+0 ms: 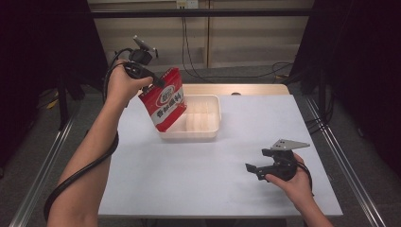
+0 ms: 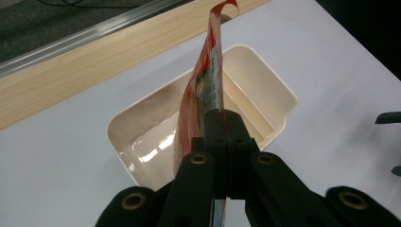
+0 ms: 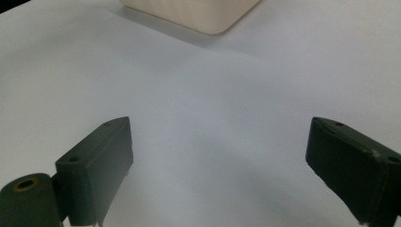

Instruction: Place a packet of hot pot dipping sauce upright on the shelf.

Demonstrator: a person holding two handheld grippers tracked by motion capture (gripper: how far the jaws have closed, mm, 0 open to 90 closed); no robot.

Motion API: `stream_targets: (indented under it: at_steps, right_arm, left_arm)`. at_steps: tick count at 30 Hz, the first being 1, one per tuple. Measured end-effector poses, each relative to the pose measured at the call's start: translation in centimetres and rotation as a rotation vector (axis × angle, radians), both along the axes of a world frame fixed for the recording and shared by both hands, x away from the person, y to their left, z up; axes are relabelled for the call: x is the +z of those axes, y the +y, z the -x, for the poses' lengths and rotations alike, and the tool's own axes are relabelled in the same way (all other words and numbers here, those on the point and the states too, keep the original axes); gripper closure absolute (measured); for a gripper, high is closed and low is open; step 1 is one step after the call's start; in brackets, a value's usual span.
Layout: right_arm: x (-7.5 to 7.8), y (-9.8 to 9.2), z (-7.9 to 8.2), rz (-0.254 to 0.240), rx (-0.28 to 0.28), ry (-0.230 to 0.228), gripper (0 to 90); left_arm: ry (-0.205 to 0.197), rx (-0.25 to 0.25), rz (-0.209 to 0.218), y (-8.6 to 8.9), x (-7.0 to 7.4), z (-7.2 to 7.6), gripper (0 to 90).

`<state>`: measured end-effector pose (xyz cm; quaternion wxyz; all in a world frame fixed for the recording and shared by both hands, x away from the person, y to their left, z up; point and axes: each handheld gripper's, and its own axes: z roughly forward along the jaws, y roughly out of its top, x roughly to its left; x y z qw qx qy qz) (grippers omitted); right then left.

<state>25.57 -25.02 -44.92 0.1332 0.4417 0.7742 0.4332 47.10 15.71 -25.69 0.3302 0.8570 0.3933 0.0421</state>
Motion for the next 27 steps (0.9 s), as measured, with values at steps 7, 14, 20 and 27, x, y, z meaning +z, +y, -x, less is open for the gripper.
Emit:
stream_targets:
  at_steps: [7,14,20,27]
  right_arm:
    - [0.0,0.1,0.0,0.002,-0.002,-0.002,7.8]
    - [0.0,0.0,0.0,0.001,0.001,-0.002,7.8]
    - [-0.1,0.1,0.0,0.005,0.005,-0.003,7.7]
    - [-0.1,0.1,0.0,0.005,0.005,-0.004,7.7]
  left_arm:
    - [0.003,0.012,0.001,0.1,-0.6,-0.2,90.0]
    - [0.003,0.019,0.003,0.1,-1.1,-0.3,90.0]
    - [0.010,0.033,0.012,0.0,-1.7,-0.4,90.0]
    - [0.011,0.024,-0.005,0.0,-2.0,-0.6,90.0]
